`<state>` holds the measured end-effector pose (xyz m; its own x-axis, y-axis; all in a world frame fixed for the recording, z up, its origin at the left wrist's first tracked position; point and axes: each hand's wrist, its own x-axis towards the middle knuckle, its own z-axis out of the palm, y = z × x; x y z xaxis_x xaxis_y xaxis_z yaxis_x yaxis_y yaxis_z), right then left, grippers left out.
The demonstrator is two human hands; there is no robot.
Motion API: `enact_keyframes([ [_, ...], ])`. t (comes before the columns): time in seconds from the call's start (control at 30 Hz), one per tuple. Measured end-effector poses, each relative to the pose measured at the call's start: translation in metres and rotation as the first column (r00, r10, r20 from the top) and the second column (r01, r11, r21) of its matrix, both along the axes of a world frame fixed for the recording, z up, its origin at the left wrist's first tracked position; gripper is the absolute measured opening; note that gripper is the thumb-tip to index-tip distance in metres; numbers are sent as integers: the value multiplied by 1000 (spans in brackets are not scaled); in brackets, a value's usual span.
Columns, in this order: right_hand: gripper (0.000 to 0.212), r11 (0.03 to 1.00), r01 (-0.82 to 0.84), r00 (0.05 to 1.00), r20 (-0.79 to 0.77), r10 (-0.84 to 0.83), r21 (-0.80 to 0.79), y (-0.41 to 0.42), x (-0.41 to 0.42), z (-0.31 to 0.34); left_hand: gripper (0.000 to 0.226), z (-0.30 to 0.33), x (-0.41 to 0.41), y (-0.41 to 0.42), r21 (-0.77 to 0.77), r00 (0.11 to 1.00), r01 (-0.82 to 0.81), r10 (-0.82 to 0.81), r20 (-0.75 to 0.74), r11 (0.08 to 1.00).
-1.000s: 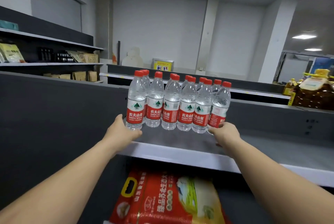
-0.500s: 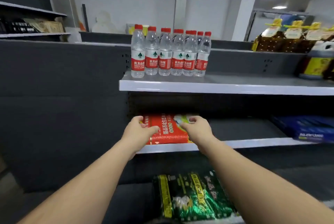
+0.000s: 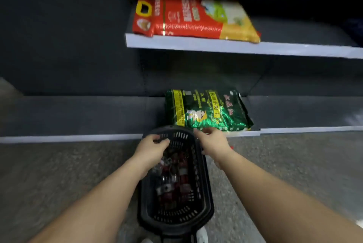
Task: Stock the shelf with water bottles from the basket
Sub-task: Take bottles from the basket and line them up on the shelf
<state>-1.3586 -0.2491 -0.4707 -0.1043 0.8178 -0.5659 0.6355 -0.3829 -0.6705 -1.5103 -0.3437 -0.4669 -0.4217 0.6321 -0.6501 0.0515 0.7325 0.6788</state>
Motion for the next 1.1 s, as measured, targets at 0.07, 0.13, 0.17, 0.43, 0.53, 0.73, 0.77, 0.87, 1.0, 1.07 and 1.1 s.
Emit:
enact_keyframes([
  [0.07,30,998,8,1000,7,-8,-60,-7,7,-38,45,-48,8,-15,-69,999,-13,16,44,998],
  [0.13,36,994,5,1000,20,-3,-106,-9,12,-72,39,-93,17,-33,-150,994,-24,39,98,988],
  [0.17,37,993,-1,1000,25,3,-116,-9,13,-87,37,-115,23,-41,-192,992,-38,61,114,981],
  [0.43,51,976,-106,982,132,133,-190,5,14,-208,46,-256,42,-60,-335,982,-28,90,169,942],
  [0.53,55,963,-148,966,178,190,-225,9,11,-258,41,-297,36,-48,-318,986,-45,93,138,947],
  [0.73,51,941,-88,967,197,159,-328,14,13,-354,28,-383,31,-27,-298,989,-43,83,126,954],
  [0.77,55,940,-91,963,210,167,-330,15,13,-367,31,-394,32,-25,-292,989,-50,89,122,955],
  [0.87,57,934,-174,945,216,248,-312,20,13,-402,27,-427,37,-19,-303,986,-27,75,148,952],
  [1.0,59,916,-258,914,230,334,-306,24,10,-440,17,-468,45,-14,-284,989,-16,57,134,959],
  [1.07,54,911,-273,901,250,356,-310,26,7,-456,29,-486,49,-11,-270,994,30,0,108,963],
  [1.1,48,911,-278,896,260,360,-305,27,6,-464,44,-496,50,-11,-274,997,40,-19,78,961],
])
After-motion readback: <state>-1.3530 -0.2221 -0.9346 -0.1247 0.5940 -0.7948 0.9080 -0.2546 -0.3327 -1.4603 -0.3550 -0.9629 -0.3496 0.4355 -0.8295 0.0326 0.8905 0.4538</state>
